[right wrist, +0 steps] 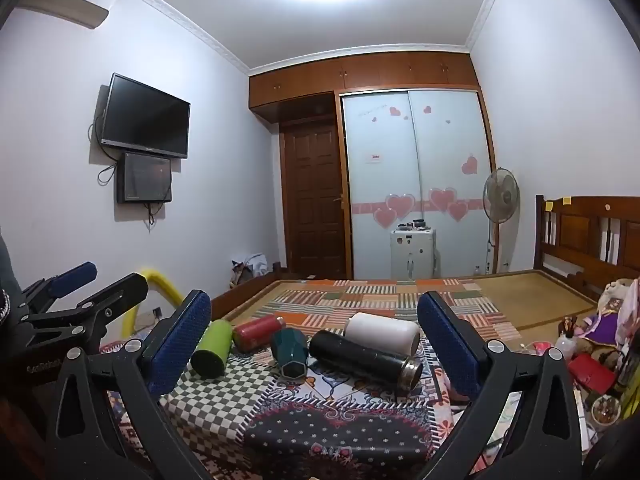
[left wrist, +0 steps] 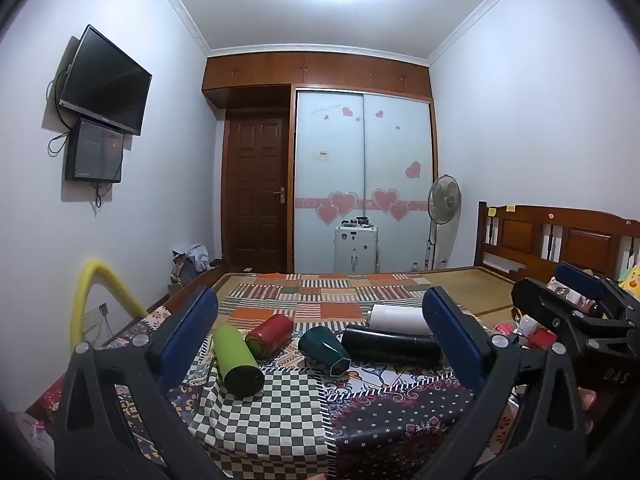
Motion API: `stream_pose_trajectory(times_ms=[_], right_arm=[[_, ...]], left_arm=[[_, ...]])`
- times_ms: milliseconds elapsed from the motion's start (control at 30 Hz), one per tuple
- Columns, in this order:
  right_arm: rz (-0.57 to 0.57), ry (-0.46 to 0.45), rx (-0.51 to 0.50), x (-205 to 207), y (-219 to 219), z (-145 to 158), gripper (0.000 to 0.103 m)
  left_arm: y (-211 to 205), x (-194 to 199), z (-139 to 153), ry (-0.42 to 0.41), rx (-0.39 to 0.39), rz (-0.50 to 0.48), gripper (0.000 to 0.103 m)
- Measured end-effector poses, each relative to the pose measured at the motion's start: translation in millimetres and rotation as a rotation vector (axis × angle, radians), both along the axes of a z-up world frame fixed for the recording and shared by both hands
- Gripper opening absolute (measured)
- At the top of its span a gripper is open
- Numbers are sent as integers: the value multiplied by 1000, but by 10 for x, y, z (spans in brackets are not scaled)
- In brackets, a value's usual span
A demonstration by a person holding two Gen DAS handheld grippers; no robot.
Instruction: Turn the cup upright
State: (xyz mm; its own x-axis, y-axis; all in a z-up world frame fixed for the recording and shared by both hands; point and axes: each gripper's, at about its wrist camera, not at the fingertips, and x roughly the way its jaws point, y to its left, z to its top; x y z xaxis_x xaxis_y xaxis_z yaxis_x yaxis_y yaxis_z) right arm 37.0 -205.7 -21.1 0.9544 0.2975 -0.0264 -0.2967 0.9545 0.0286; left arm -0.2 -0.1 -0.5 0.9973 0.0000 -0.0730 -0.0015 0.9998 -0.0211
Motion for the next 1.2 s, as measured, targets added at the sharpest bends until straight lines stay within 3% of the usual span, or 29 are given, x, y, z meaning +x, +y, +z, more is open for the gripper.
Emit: stream_pose_trajectory(times_ms=[1200], right_arm=[[-12, 13, 5, 20, 26, -64, 103]], left_arm=[[26, 27, -23, 18, -2, -4, 103]])
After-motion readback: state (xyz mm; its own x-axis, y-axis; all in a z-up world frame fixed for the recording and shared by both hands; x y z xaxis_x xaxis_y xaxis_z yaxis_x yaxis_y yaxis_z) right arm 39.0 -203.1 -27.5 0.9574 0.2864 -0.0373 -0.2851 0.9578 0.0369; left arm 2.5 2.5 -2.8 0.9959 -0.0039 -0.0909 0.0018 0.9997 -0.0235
